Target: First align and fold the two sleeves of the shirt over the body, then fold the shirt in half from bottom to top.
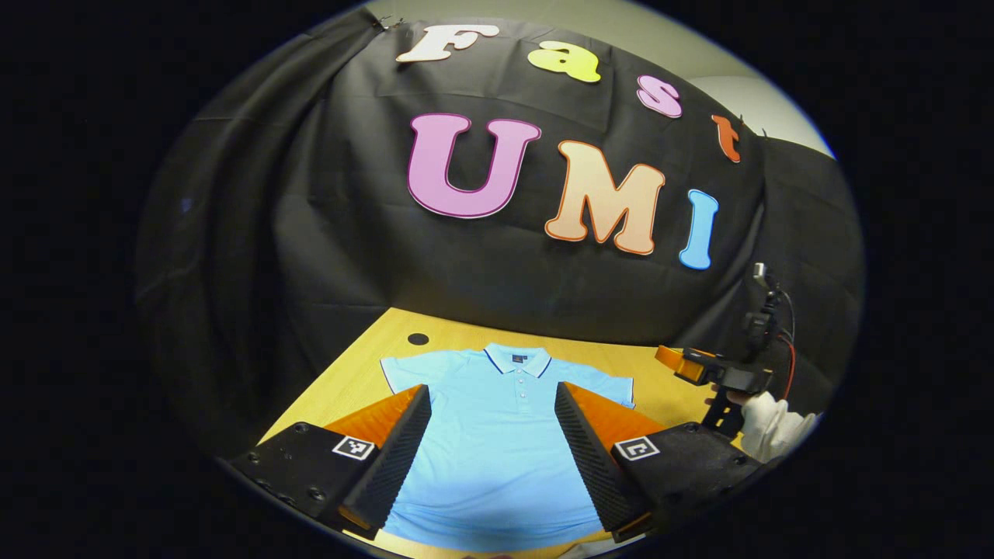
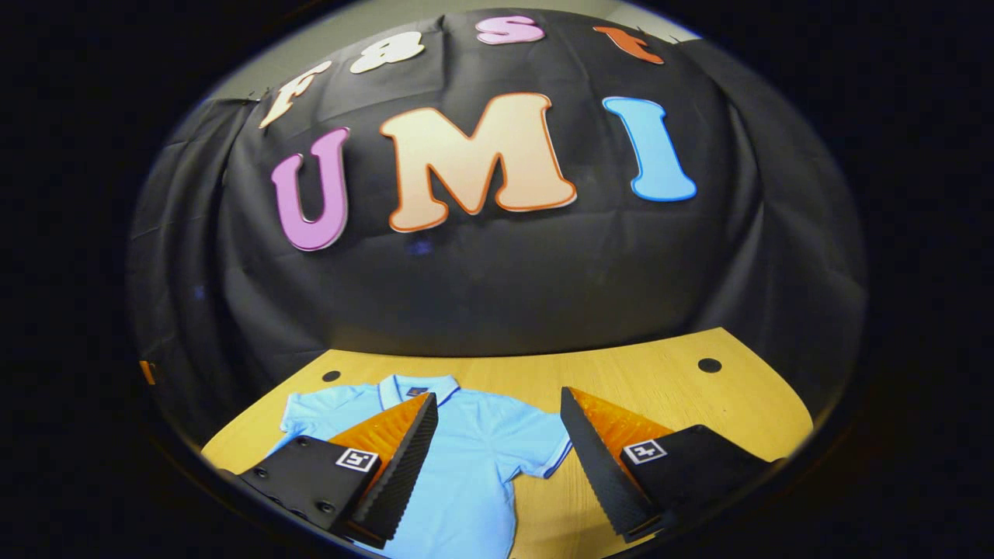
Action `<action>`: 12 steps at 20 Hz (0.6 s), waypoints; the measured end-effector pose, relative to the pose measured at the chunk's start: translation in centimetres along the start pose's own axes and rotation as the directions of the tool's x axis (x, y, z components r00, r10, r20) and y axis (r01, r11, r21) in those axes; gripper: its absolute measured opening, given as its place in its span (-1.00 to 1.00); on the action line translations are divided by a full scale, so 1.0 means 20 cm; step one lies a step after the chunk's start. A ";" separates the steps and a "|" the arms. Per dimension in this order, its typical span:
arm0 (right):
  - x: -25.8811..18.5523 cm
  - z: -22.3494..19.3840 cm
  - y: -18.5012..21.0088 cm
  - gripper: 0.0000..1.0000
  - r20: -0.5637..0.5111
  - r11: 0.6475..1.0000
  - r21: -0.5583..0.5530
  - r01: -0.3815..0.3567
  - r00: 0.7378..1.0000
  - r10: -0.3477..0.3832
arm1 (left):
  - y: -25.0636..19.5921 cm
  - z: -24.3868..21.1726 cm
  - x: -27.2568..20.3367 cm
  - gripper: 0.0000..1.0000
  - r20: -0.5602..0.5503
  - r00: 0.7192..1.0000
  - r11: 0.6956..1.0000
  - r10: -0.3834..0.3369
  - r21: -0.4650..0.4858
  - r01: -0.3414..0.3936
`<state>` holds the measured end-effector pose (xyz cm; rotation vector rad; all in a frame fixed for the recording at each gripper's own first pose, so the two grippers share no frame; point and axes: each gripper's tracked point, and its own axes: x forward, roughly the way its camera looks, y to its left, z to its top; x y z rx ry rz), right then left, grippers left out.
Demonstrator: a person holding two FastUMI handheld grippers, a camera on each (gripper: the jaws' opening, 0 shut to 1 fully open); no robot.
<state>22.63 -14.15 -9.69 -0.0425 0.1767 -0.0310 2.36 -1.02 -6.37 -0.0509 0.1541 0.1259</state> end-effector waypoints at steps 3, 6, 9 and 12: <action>0.22 -0.13 -0.11 0.96 -0.059 1.000 -0.008 0.026 0.998 -0.026 | 0.00 -0.04 0.05 0.92 -0.019 1.000 1.000 0.021 -0.011 -0.021; 0.38 -0.29 -0.17 0.89 -0.134 0.999 -0.021 0.023 0.991 -0.026 | 0.01 -0.10 0.09 0.92 -0.046 0.998 0.998 0.051 -0.018 -0.052; 0.52 -0.43 -0.24 0.89 -0.180 0.999 -0.044 0.031 0.983 -0.039 | 0.02 -0.15 0.11 0.92 -0.066 0.995 0.996 0.080 -0.018 -0.082; 0.64 -0.53 -0.31 0.97 -0.224 0.998 -0.048 0.040 0.973 -0.050 | -0.02 -0.20 0.12 0.92 -0.099 0.991 0.996 0.086 -0.015 -0.088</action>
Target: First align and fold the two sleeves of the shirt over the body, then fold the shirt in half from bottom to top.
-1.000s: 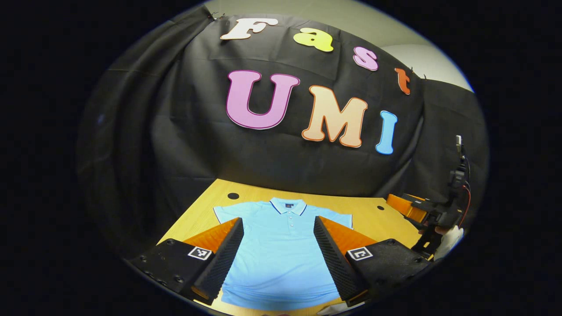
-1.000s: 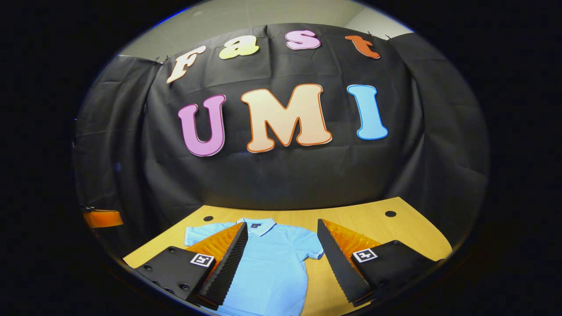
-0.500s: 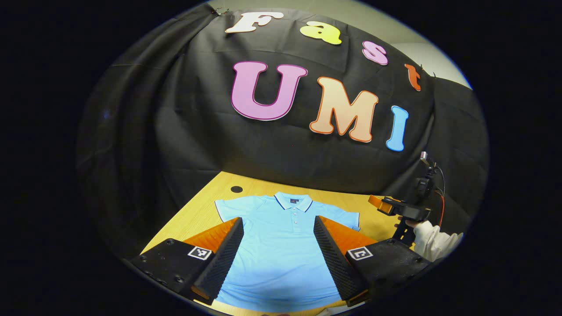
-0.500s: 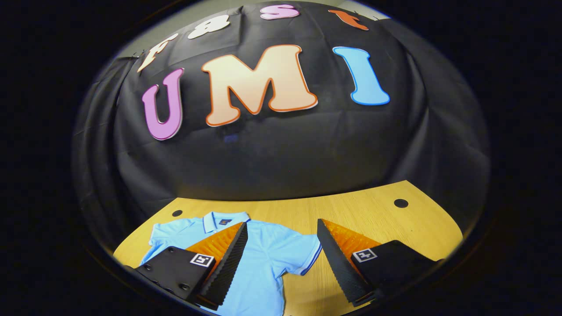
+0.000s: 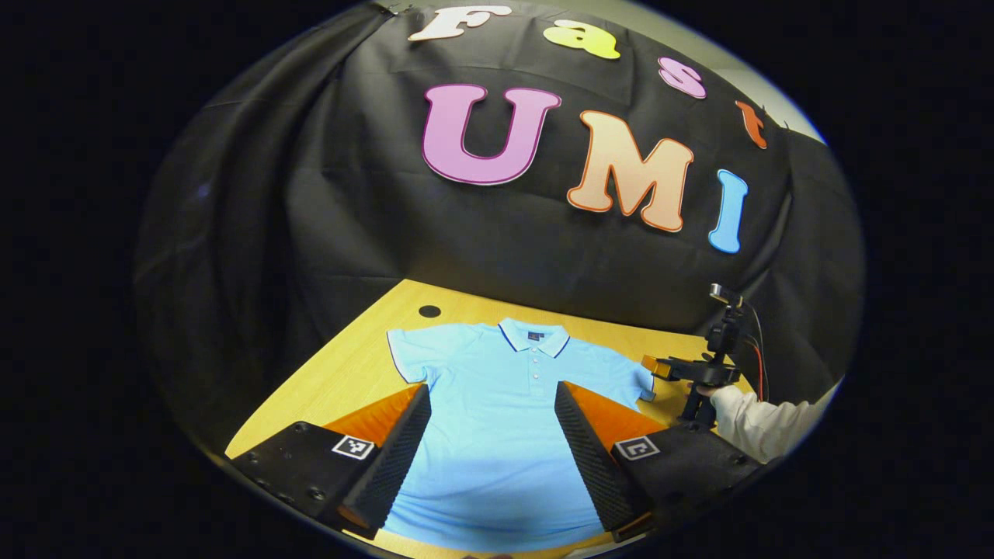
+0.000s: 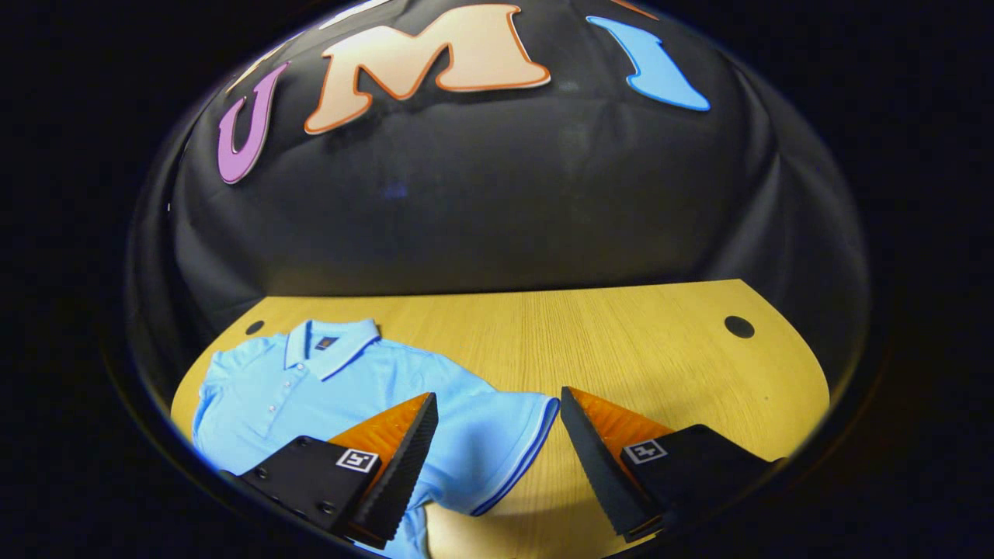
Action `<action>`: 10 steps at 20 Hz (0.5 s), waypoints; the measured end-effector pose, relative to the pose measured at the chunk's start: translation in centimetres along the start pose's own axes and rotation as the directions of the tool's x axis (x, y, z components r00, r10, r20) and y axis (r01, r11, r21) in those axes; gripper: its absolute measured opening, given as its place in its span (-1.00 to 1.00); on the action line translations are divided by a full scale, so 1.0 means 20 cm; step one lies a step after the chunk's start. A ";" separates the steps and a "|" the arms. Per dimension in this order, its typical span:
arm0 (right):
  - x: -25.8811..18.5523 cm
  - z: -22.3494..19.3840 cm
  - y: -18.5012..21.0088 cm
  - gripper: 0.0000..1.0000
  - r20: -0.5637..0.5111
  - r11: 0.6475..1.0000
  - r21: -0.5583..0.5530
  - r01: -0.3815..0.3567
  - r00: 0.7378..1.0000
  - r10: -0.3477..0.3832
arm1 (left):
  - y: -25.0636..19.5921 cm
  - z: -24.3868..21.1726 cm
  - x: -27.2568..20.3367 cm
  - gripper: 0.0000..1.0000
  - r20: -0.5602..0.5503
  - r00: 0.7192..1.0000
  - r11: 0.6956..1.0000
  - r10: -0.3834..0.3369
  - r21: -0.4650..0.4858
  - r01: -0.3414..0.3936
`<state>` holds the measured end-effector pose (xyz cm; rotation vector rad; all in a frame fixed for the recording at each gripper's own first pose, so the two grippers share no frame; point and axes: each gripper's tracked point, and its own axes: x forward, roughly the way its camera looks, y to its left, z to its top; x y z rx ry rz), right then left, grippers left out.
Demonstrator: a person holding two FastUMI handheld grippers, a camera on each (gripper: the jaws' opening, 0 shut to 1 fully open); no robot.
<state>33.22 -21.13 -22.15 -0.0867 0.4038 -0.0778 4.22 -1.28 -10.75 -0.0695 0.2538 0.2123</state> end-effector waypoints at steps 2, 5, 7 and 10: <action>0.09 -0.03 -0.03 0.97 -0.014 1.000 0.012 0.002 1.000 -0.002 | -0.01 -0.03 0.01 0.92 -0.017 1.000 1.000 0.009 0.022 -0.009; 0.14 -0.05 -0.06 0.96 -0.029 1.000 0.025 0.001 1.000 0.000 | -0.06 -0.08 0.01 0.92 -0.050 0.999 0.999 0.006 0.046 -0.004; 0.15 -0.06 -0.07 0.96 -0.026 0.999 0.041 -0.010 1.000 0.011 | -0.12 -0.10 0.01 0.92 -0.063 0.998 0.999 -0.012 0.049 0.015; 0.17 -0.08 -0.08 0.83 -0.037 1.000 0.029 -0.007 0.999 0.008 | -0.19 -0.09 0.03 0.92 -0.065 0.997 0.997 -0.036 0.063 0.040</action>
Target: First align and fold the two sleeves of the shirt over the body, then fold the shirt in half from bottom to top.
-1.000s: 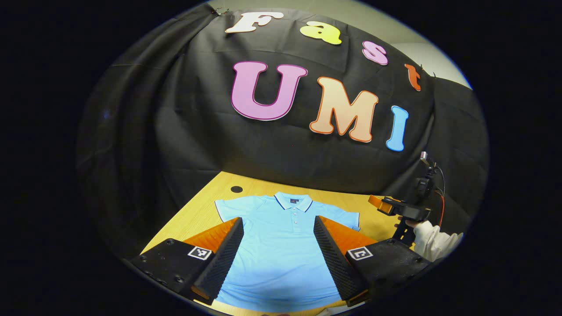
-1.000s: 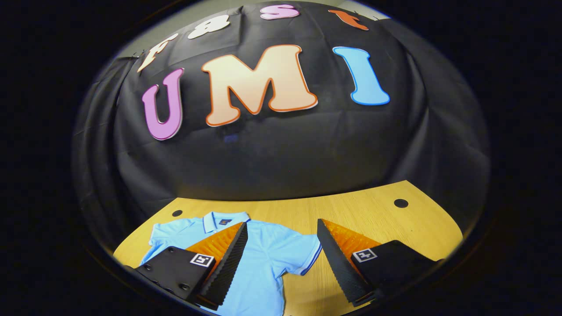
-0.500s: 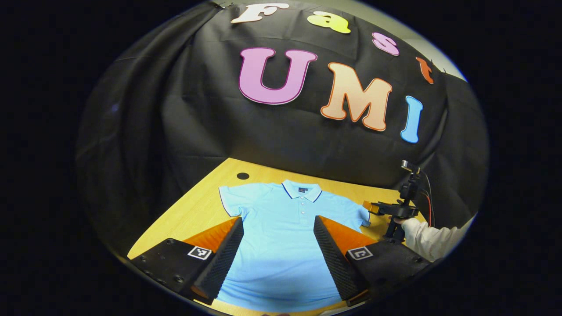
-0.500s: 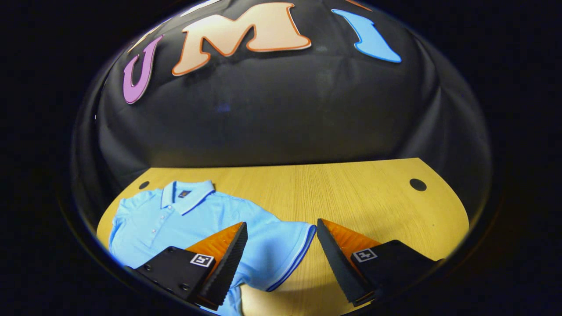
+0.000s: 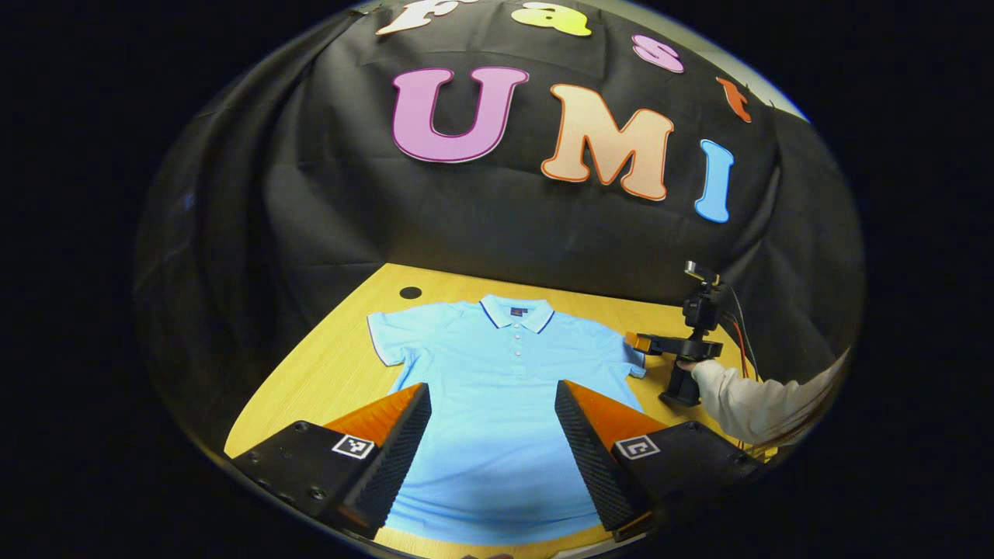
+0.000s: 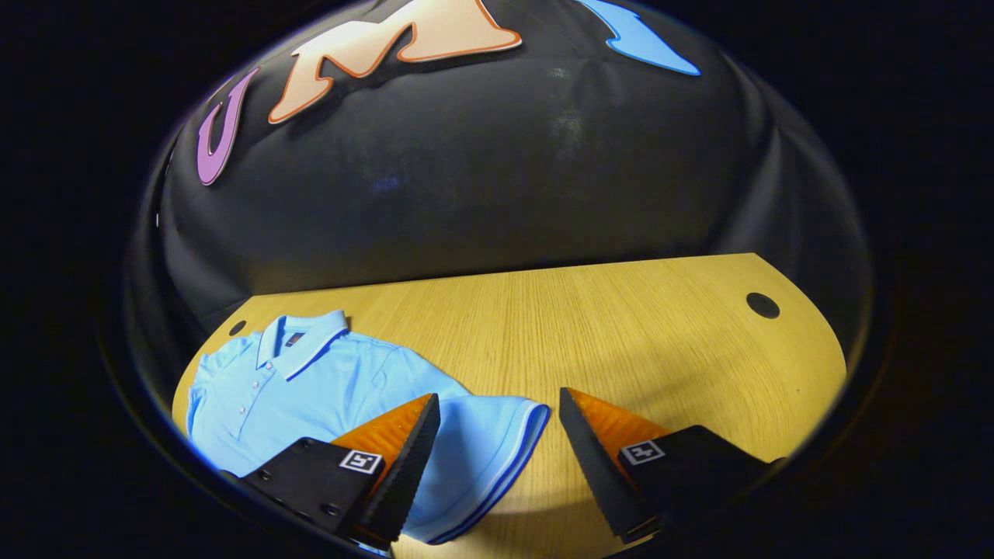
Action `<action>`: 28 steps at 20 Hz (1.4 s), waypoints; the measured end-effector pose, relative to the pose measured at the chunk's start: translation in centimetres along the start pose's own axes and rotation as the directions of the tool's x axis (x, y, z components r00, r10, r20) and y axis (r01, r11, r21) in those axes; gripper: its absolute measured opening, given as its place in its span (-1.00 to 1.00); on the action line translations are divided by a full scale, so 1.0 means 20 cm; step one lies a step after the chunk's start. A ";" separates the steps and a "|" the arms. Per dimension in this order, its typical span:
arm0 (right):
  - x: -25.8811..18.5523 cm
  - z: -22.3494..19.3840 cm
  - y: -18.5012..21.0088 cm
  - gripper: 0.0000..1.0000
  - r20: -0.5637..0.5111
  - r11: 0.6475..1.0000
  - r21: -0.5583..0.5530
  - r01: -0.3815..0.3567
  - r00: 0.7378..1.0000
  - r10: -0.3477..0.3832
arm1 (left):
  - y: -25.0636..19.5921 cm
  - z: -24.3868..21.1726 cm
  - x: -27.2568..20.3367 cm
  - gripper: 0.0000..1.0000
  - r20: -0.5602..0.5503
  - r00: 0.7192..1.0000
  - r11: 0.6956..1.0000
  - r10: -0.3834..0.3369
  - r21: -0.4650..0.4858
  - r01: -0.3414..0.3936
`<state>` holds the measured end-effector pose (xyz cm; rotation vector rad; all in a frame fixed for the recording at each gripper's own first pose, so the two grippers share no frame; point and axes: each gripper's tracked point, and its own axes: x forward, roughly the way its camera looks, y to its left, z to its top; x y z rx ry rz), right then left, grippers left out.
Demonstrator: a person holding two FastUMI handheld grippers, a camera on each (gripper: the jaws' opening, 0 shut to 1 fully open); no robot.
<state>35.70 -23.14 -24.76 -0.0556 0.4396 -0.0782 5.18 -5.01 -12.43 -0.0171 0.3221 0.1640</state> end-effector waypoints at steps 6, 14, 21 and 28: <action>0.02 -0.03 -0.01 0.19 -0.028 1.000 -0.021 -0.005 1.000 0.004 | -0.07 0.01 0.02 0.92 -0.005 1.000 1.000 -0.027 0.015 0.027; -0.01 -0.04 0.02 -0.94 -0.042 0.998 -0.060 -0.008 0.999 0.006 | -0.09 0.01 0.02 0.92 -0.006 0.999 1.000 -0.031 -0.004 0.031; -0.14 0.09 0.26 -0.95 0.012 0.992 0.003 -0.125 0.992 0.125 | -0.06 0.00 0.00 0.92 -0.001 1.000 1.000 -0.017 -0.021 0.017; -0.30 0.06 0.85 -0.95 0.014 0.906 0.139 -0.399 0.916 0.401 | -0.04 0.00 -0.03 0.92 0.017 1.000 1.000 -0.016 -0.024 0.016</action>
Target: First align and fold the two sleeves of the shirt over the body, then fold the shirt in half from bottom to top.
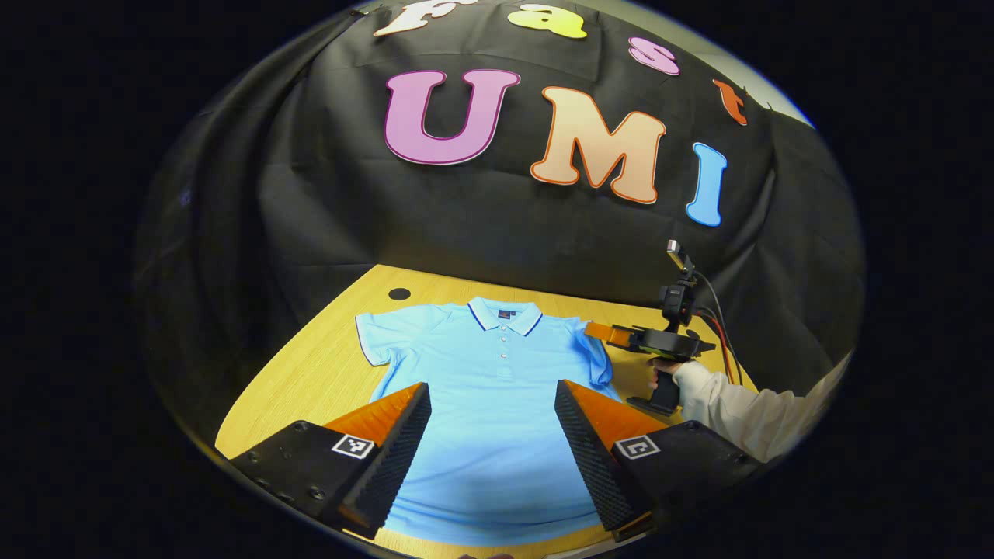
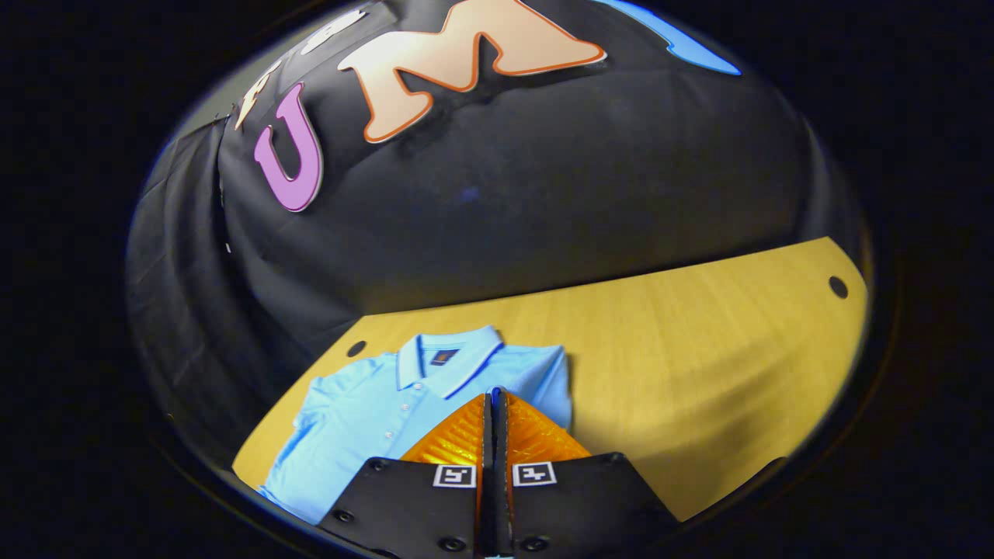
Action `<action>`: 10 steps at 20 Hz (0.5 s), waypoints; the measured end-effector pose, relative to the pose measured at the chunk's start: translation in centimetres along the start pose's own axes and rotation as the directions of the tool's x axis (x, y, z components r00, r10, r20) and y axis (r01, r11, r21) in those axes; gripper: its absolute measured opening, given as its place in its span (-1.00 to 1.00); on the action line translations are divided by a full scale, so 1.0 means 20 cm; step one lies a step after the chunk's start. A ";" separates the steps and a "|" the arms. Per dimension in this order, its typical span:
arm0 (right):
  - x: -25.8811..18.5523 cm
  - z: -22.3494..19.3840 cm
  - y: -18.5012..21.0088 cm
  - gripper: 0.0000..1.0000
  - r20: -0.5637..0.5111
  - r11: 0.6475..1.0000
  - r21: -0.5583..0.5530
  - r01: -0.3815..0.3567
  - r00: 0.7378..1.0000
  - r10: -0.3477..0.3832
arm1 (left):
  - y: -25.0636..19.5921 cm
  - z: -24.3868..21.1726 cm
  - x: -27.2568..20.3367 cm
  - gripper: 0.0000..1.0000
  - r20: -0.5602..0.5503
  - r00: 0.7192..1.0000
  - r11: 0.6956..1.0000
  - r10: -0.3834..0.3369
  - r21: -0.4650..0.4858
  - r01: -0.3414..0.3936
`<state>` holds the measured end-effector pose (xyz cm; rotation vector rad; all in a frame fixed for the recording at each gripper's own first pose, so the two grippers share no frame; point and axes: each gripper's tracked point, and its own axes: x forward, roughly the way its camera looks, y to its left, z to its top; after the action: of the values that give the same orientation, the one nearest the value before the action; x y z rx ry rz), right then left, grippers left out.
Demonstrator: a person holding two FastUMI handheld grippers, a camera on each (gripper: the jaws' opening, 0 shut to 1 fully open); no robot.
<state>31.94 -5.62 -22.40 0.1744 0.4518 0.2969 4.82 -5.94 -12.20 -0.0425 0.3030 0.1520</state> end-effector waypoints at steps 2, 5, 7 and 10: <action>0.02 -0.10 0.11 -0.95 -0.046 0.999 0.027 -0.044 0.998 0.045 | 0.01 -0.01 -0.01 0.92 0.000 1.000 1.000 0.002 -0.001 -0.002; 0.06 -0.26 0.26 -0.82 -0.109 0.994 0.034 -0.102 0.988 0.106 | 0.04 -0.02 -0.01 0.92 0.000 1.000 1.000 0.007 0.001 -0.007; 0.04 -0.33 0.34 -0.37 -0.138 0.991 0.035 -0.133 0.981 0.136 | 0.07 -0.02 -0.01 0.92 0.003 1.000 1.000 0.008 -0.006 -0.008; -0.01 -0.34 0.38 0.91 -0.145 0.991 -0.016 -0.134 0.981 0.130 | 0.11 -0.02 0.00 0.92 0.004 1.000 1.000 0.006 -0.025 -0.006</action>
<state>26.80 2.13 -26.49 0.1585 0.5803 0.4474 4.35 -3.74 -12.71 -0.0659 0.2970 0.1615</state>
